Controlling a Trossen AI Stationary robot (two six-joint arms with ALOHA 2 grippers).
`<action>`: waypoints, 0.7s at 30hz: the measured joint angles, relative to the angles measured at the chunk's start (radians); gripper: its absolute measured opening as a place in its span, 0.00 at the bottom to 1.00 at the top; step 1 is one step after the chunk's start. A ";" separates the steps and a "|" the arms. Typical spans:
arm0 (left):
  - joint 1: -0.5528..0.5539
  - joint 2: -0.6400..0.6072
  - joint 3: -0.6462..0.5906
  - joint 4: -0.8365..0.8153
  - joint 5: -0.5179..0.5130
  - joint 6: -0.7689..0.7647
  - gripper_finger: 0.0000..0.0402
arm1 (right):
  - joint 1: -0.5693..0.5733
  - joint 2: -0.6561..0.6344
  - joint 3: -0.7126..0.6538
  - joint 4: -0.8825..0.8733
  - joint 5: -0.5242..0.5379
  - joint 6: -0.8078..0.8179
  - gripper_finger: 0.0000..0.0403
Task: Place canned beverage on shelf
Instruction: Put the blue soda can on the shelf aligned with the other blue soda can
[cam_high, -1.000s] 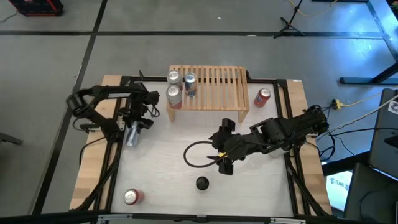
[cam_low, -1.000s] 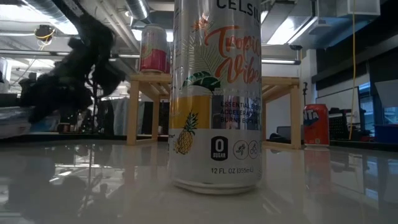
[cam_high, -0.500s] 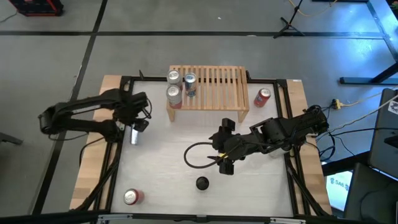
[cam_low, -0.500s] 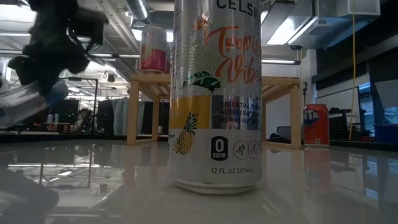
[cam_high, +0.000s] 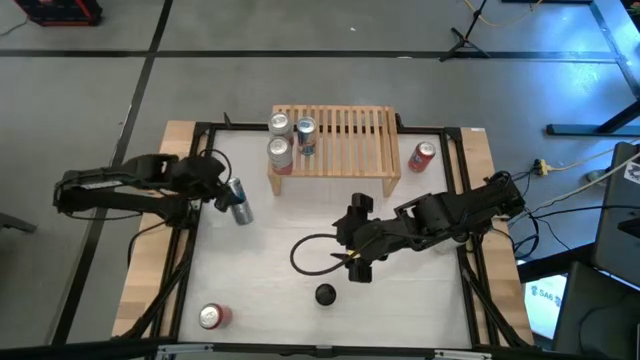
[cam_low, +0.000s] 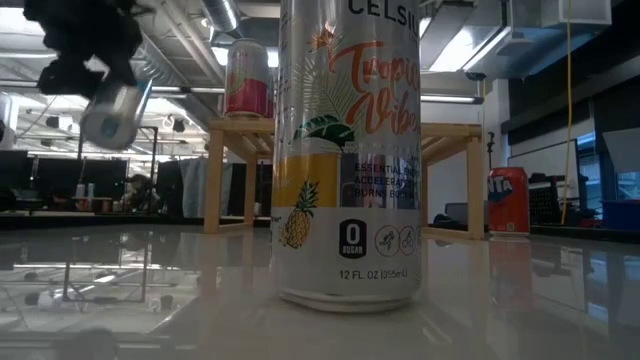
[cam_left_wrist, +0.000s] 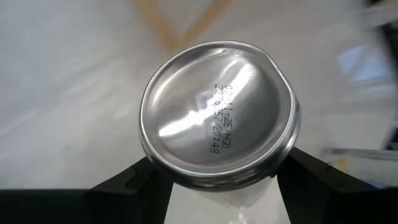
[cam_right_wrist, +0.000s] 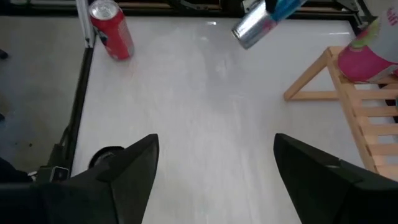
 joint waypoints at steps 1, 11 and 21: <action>-0.019 -0.010 0.000 0.026 -0.006 -0.001 0.57 | 0.000 0.003 -0.006 0.006 -0.002 -0.001 0.76; -0.215 -0.027 0.000 0.373 -0.011 -0.028 0.57 | 0.000 0.002 -0.196 0.170 -0.058 0.002 0.76; -0.427 -0.014 0.001 0.582 0.002 -0.155 0.57 | 0.000 -0.001 -0.198 0.257 -0.025 -0.099 0.76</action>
